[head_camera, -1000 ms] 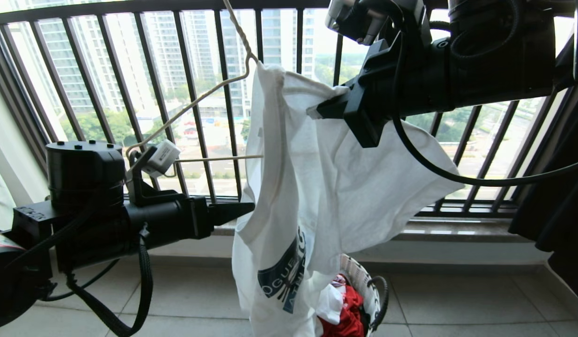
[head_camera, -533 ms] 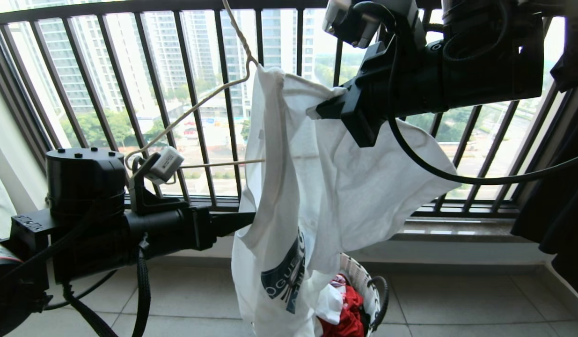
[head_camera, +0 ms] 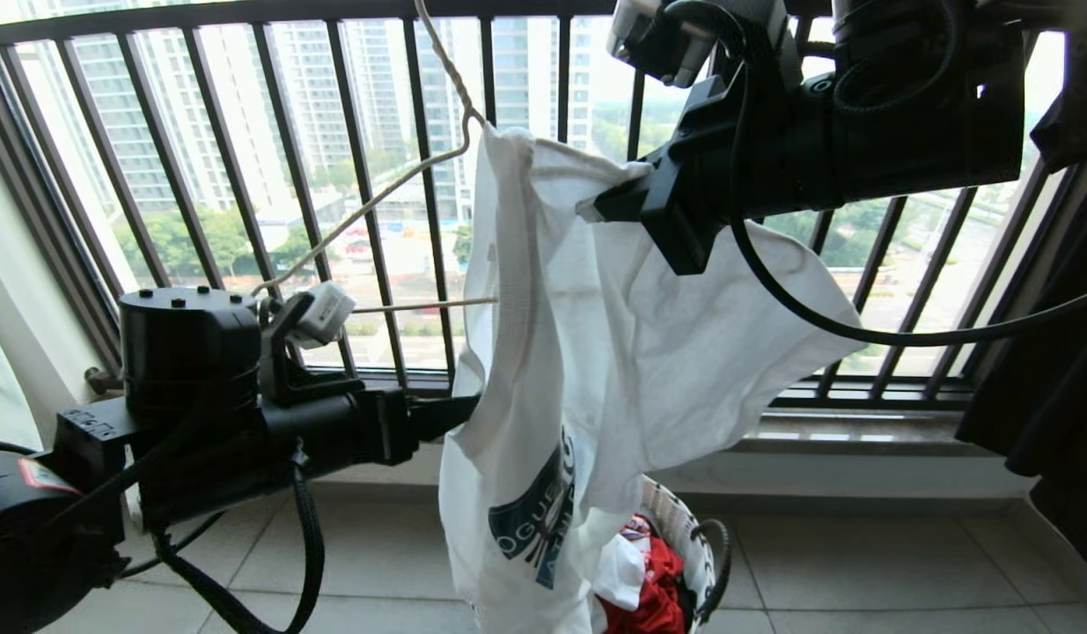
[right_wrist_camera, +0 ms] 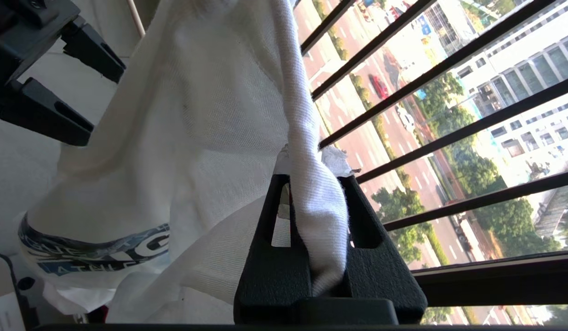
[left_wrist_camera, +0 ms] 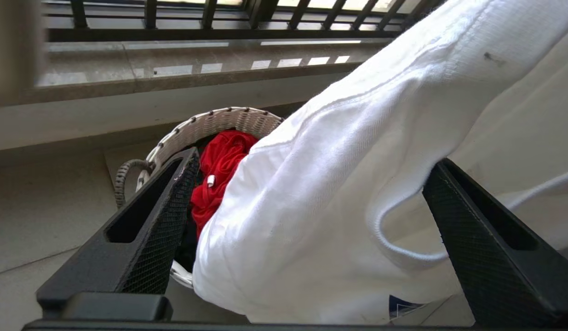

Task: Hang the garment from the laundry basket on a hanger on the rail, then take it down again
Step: Hang the clothes on the clothes rack

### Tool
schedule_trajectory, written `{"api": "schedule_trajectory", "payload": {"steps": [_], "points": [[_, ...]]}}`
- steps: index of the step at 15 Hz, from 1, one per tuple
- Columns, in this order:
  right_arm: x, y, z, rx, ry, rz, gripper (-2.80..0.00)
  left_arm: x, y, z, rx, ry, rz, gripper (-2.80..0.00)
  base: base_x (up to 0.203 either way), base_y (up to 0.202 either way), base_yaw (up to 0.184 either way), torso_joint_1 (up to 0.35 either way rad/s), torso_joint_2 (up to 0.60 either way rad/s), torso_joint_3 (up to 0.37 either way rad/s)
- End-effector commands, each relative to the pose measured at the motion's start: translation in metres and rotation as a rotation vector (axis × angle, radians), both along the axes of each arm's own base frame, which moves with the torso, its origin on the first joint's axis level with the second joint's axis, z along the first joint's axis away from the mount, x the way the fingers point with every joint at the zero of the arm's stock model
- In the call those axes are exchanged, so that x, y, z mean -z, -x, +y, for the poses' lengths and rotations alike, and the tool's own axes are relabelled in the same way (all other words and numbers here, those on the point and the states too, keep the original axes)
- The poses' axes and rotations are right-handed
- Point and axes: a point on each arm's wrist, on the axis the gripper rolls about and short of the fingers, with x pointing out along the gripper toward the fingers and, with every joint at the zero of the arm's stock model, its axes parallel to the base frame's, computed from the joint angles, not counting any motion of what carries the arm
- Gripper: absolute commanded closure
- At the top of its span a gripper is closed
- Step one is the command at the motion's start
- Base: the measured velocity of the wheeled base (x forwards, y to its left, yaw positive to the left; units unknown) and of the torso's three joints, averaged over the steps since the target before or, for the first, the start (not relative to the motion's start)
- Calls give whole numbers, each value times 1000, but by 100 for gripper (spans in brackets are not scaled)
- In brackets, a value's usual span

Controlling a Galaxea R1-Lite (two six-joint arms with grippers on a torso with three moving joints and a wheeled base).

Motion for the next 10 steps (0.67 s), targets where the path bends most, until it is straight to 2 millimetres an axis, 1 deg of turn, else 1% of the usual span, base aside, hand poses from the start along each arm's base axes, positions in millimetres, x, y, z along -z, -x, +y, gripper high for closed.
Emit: {"api": "schedule_trajectory", "payload": {"steps": [1,3,6,8,10], "points": [[0,0,-1,0,4,-2,0,6,-10,-3,-69,-22,-39,-280,0,0,0,0,0,0],[1,-1,0,4,7,0,0,2,-8,-1,-98,-50,-77,-280,0,0,0,0,0,0],[2,-5,-3,37,13,-4,0,-9,-1,3,-105,-48,-123,-280,0,0,0,0,0,0],[1,-8,-7,51,12,-4,0,-8,1,4,-105,-61,-130,-280,0,0,0,0,0,0],[0,-7,-8,53,9,-8,0,-4,-2,3,-109,-70,-118,-280,0,0,0,0,0,0]]}}
